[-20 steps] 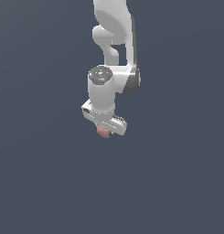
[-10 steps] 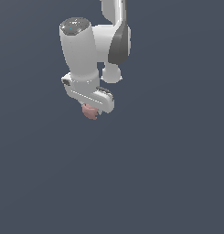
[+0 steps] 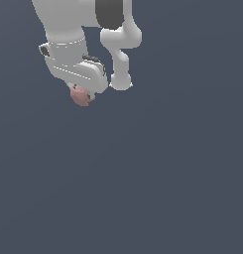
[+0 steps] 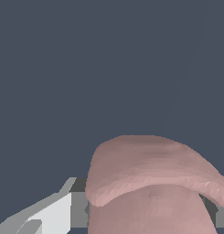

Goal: Pick up the object and move it to a goal position.

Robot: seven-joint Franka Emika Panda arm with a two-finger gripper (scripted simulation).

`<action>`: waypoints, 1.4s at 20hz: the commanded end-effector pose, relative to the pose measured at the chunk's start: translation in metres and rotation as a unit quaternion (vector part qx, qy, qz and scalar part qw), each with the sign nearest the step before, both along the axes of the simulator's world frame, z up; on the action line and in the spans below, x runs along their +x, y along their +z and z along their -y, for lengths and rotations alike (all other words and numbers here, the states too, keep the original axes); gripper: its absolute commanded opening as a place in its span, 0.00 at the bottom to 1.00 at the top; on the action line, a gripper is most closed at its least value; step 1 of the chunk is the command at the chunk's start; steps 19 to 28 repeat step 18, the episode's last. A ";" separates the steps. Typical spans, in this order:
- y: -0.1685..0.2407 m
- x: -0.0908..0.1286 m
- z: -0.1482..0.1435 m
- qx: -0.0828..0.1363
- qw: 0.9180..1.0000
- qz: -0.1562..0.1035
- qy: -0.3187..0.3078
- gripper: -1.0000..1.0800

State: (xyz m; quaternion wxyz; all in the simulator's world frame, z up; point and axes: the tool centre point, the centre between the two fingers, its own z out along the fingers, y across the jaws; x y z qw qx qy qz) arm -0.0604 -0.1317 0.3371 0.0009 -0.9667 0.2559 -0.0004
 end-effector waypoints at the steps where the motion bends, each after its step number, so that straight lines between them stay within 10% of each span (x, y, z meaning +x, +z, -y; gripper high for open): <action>1: 0.019 -0.005 0.009 0.000 1.000 -0.001 0.000 0.00; 28: 0.056 -0.010 0.027 -0.001 1.000 -0.001 0.001 0.00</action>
